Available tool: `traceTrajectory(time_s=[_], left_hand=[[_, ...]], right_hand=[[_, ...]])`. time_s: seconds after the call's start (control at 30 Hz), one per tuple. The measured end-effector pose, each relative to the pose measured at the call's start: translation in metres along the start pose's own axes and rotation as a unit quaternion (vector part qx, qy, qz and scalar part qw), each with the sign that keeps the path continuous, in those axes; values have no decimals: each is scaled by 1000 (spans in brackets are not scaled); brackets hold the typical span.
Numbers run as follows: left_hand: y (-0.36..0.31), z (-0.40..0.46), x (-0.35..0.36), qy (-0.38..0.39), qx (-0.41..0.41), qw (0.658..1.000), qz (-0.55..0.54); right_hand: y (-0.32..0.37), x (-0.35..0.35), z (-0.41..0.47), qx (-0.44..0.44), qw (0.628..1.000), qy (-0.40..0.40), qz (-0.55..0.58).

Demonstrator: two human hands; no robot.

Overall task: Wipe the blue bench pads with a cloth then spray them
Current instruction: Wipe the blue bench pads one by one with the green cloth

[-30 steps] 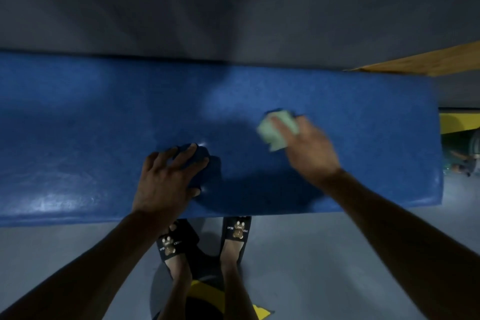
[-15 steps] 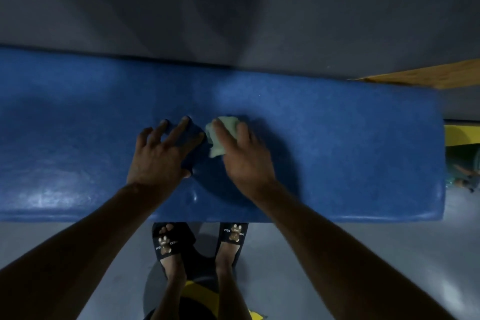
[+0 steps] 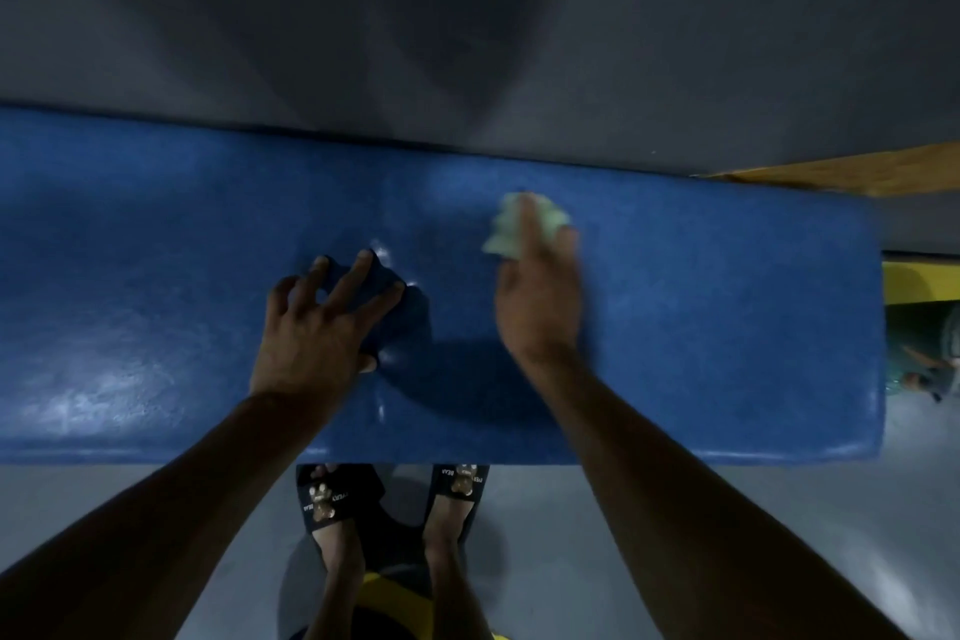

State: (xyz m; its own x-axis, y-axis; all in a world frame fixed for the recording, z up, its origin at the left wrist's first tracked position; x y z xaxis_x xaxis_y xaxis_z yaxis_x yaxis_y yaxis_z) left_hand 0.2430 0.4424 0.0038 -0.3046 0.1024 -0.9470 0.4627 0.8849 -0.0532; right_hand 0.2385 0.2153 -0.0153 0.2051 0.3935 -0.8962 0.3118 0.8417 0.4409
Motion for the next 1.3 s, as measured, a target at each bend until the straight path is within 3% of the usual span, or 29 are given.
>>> traceTrajectory(time_s=[0.1,0.17,0.2,0.27,0.33,0.4,0.5,0.6,0.7,0.77,0.83,0.97,1.07,1.17,1.3], left_hand=[[1,-1,1,2,0,1000,4],[2,-1,1,-2,4,1000,1],[3,0,1,-4,4,1000,0],[4,1,1,-3,4,1000,2],[3,2,2,-2,4,1000,3],[3,2,4,-2,3,1000,0],[3,2,5,-2,-2,1000,-7],[2,2,5,-3,-3,1000,-9],[4,3,7,-3,-3,1000,-6],[5,2,7,-2,-1,1000,-4],[4,3,6,-4,0,1000,-3],[4,2,4,-6,-2,1000,-3],[3,2,3,-6,-3,1000,-5],[3,3,5,4,-5,1000,-3],[3,1,7,0,-7,1000,-7]], right_hand=[[22,1,7,-238,964,93,-75],[-5,-16,29,-294,944,89,-124],[-27,-25,42,-277,944,89,-153],[-81,-45,63,-159,966,62,-194],[-124,-65,68,43,986,9,-164],[-136,-71,67,202,972,-43,-114],[-102,-45,72,262,960,-56,-77],[-23,-6,69,115,990,-61,-56],[48,16,61,-81,992,57,-79],[49,9,68,-167,975,102,-105],[13,-8,82,-175,970,92,-143],[-106,-62,98,-50,979,45,-193],[-167,-101,98,124,971,30,-202],[-170,-100,94,249,953,-3,-173],[-106,-53,84,258,961,-44,-94]])
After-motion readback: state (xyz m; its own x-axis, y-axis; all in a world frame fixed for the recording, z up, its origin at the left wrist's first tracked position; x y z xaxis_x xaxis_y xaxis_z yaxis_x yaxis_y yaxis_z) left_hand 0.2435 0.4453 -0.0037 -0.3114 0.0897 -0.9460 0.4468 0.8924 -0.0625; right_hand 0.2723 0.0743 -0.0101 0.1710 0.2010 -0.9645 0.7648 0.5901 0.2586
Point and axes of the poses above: each hand's wrist, its own z-axis towards the middle knuckle, its own x-axis out of the palm, y = z × x, the point moved 2 cm from there along z, towards the middle knuckle, and after that the axes turned 2 degrees about -y, right-handed, at the moved point
